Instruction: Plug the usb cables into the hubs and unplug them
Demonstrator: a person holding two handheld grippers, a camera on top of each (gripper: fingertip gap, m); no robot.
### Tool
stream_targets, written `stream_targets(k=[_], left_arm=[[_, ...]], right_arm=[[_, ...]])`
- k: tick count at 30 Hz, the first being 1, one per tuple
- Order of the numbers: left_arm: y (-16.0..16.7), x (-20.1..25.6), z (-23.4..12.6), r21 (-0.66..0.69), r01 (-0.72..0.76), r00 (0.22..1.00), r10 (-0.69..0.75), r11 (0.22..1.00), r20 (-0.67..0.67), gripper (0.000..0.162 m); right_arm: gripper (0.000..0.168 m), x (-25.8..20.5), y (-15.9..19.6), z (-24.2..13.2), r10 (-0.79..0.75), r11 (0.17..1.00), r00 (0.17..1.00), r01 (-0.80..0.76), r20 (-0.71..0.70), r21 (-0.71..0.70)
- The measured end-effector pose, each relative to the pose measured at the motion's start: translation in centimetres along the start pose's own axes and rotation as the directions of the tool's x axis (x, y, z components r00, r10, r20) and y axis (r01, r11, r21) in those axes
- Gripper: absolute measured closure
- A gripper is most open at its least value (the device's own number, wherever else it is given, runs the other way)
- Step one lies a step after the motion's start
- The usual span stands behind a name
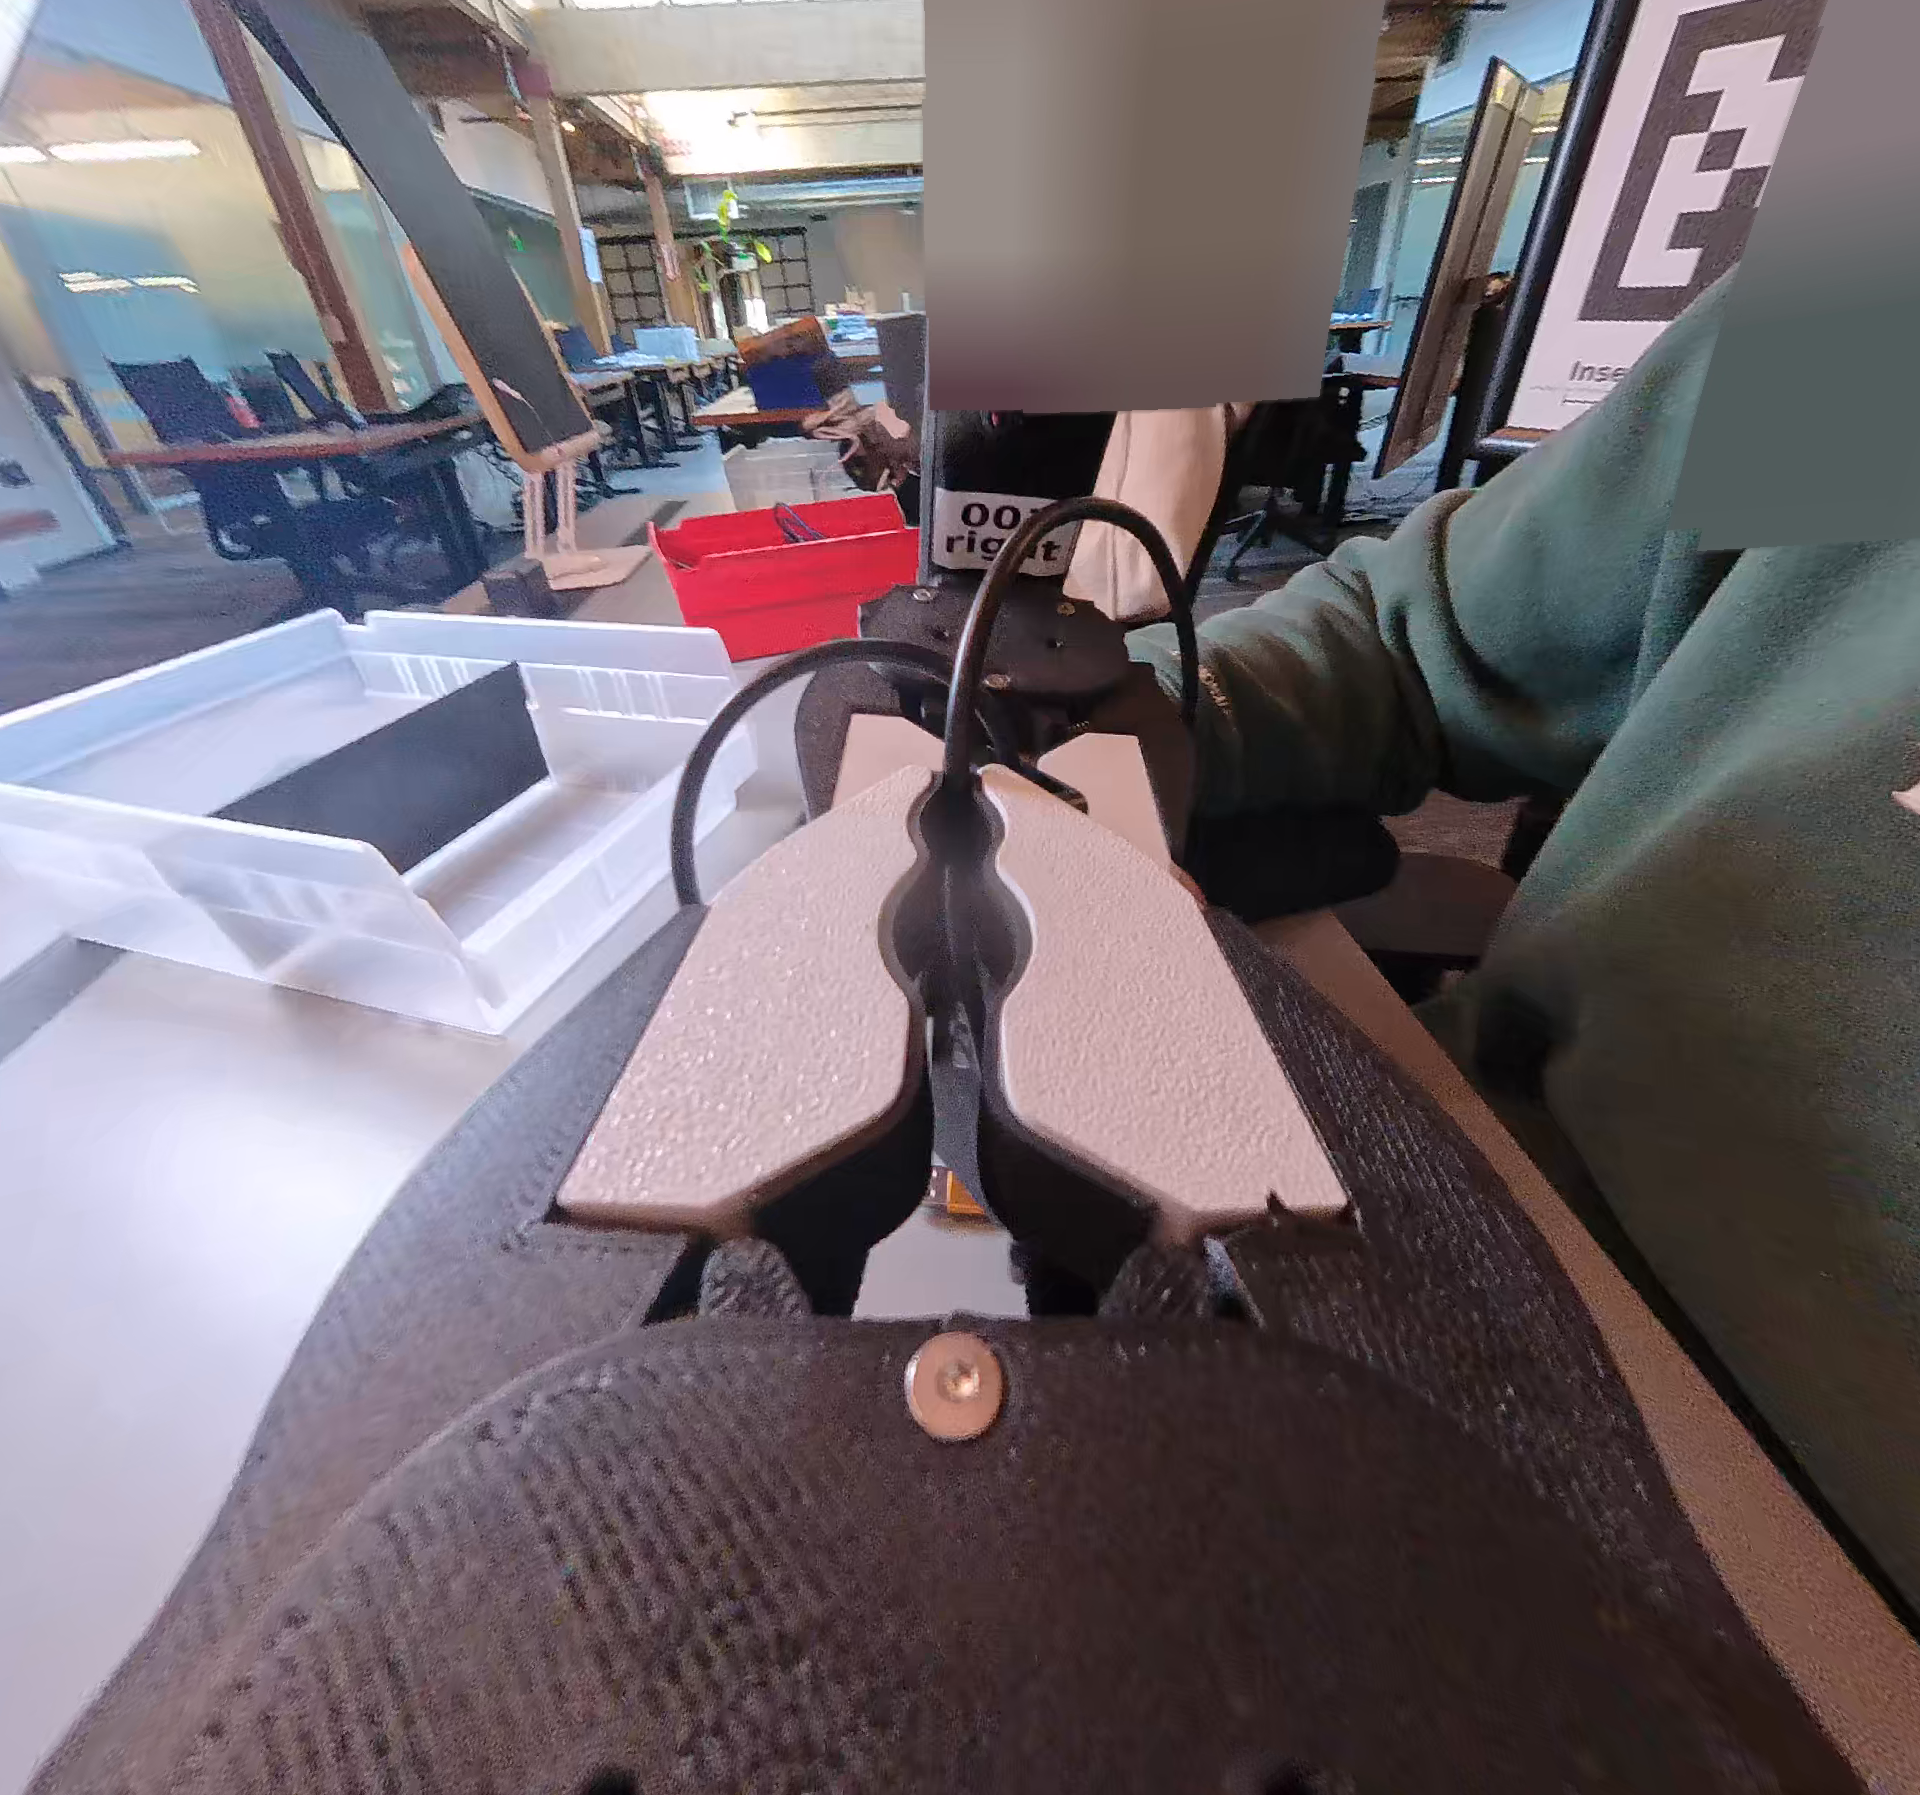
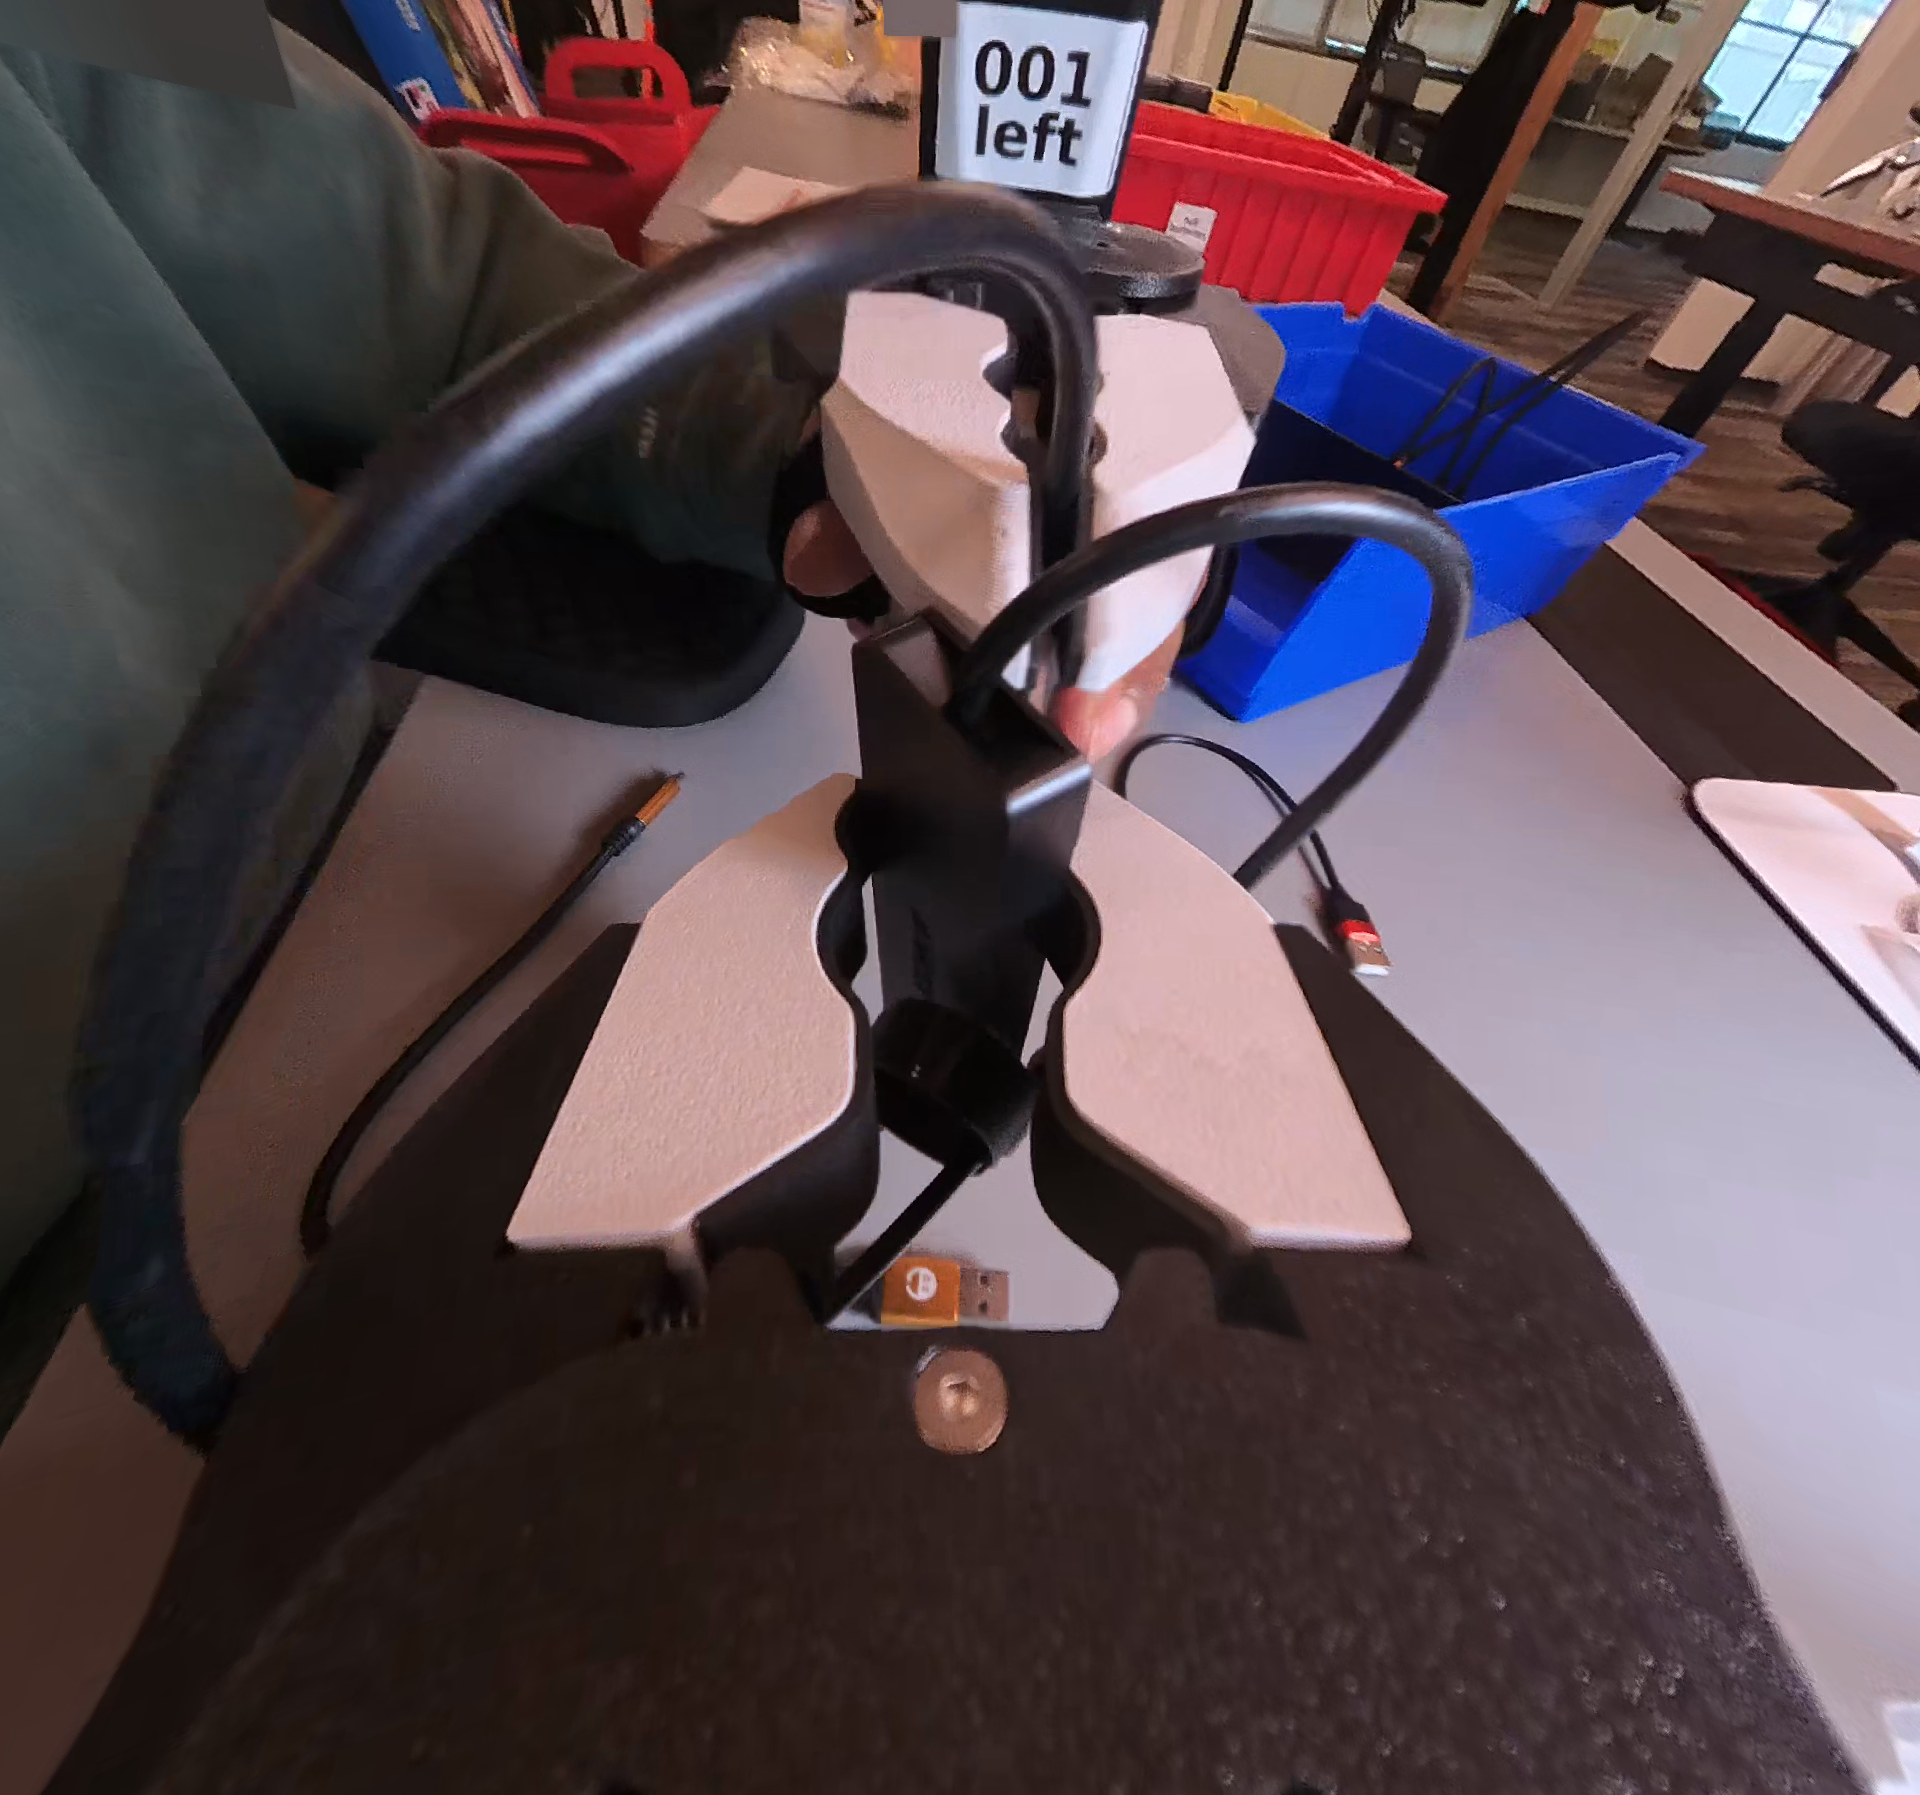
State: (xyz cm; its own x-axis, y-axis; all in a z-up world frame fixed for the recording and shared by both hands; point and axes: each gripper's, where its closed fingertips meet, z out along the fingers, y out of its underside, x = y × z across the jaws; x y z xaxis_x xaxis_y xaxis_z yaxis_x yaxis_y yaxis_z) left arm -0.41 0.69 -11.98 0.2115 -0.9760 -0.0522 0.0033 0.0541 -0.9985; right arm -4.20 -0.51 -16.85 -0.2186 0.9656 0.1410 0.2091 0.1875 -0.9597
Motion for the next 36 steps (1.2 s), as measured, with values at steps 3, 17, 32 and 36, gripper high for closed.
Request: stream_targets(k=[3,17,32,36], left_arm=[[-0.3,0.1,0.0,0.028,-0.028,1.0,0.028,0.999,0.01,0.159],[-0.4,-0.5,-0.2,0.047,-0.06,0.996,0.057,0.997,0.063,0.158],[-0.2,0.2,0.2,0.026,-0.141,0.987,0.139,0.99,0.084,0.158],[-0.5,-0.9,-0.6,0.028,-0.131,0.984,0.126,0.991,0.127,0.158]], right_arm=[[0.139,-0.7,-0.4,0.3,0.014,1.0,0.999,-0.015,0.04,0.022],[0.157,-0.4,-1.4,-0.7,0.168,0.973,0.98,-0.182,0.105,0.141],[0.157,0.5,-1.8,-1.0,0.218,0.96,0.976,-0.218,0.023,0.174],[0.157,1.2,-2.1,-1.9,0.193,0.964,0.981,-0.186,-0.02,0.192]])
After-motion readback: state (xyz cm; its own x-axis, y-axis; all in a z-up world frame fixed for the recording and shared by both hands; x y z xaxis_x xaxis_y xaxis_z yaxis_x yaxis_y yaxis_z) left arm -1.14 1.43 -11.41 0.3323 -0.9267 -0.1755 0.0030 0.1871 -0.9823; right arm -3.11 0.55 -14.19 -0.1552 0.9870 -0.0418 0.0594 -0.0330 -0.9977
